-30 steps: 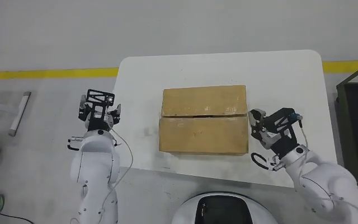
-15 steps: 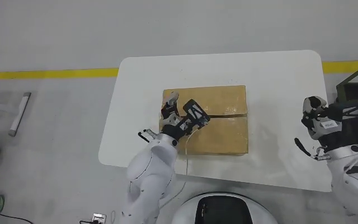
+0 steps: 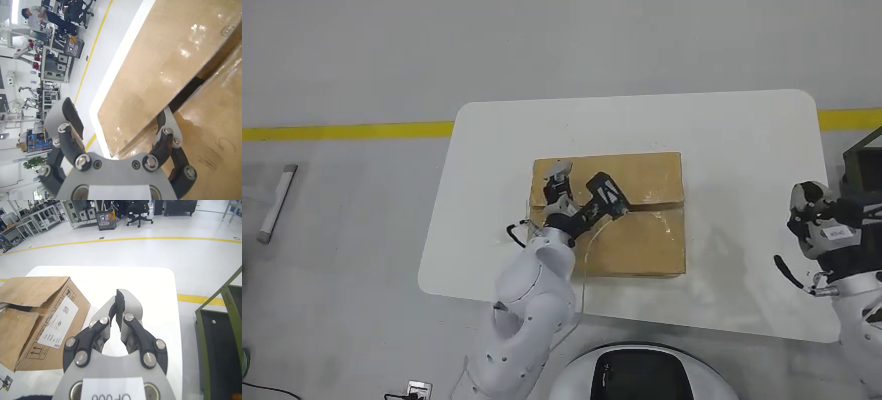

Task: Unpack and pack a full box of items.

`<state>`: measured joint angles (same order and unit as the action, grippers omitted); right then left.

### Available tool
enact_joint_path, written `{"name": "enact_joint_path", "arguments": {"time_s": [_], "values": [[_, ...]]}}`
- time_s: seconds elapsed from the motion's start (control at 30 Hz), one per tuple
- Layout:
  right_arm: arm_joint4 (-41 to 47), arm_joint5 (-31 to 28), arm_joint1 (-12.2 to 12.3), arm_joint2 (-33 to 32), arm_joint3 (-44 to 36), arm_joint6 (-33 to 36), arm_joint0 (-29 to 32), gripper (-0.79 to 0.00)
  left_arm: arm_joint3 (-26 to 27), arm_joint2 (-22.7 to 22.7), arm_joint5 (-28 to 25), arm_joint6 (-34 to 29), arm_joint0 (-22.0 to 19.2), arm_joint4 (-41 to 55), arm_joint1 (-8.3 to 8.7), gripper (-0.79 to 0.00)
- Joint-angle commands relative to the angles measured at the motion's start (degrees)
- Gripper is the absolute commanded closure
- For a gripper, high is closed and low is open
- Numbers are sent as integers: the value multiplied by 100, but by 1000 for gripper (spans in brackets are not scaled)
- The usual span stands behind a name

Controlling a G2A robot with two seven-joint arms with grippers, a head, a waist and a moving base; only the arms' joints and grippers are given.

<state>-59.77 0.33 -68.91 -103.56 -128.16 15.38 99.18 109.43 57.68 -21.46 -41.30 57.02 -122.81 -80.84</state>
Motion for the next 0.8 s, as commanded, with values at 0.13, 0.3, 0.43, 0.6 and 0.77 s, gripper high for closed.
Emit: {"name": "enact_joint_path", "arguments": {"time_s": [0.13,0.3,0.43,0.6,0.77], "values": [[-28,-9,-12,35,-60,-16,35,0,-334,-57,322,140,-606,-100,-101,-785],[-53,-19,-18,22,-90,-15,40,0,-1039,-224,645,374,-1381,-249,-231,-785],[-57,-11,-25,-21,-116,-11,66,0,-1807,-413,947,432,-2069,-159,-387,-785],[-19,7,-34,-94,-136,-10,116,0,-2873,-801,1193,527,-2760,-355,-583,-785],[23,28,-45,-152,-127,-4,161,0,-3650,-1059,1265,481,-3124,-171,-782,-785]]}}
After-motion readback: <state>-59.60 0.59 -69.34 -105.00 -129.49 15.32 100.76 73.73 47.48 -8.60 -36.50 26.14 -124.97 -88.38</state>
